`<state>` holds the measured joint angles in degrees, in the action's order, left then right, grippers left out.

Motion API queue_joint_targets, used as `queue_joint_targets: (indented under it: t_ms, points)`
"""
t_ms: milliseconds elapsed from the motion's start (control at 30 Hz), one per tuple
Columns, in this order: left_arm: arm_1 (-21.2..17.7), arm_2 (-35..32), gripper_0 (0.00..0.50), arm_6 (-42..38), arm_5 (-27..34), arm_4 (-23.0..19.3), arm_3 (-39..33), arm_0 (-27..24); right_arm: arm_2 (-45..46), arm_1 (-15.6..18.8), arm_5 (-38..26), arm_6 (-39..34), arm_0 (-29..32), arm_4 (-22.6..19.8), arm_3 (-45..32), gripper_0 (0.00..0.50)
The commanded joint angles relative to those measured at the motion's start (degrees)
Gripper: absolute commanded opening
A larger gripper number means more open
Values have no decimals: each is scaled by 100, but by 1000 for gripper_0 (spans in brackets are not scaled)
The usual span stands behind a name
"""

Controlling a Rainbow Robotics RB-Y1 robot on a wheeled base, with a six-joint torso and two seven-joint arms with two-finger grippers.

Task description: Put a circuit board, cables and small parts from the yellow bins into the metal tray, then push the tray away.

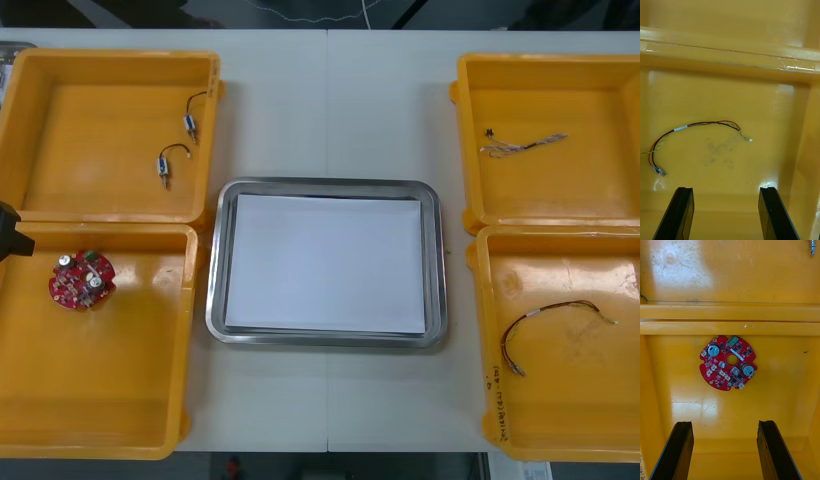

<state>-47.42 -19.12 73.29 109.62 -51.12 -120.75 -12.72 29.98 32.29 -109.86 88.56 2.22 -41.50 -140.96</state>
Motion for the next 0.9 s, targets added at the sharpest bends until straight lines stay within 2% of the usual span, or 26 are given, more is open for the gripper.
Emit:
queue_joint_targets:
  t_ms: [33,900]
  points:
    - [-250,-171,500,238,38,41,-168,94,157,50,-14,-269,112,-33,-186,500]
    - [-250,-171,500,238,38,41,-168,94,157,50,-14,-269,112,-33,-186,500]
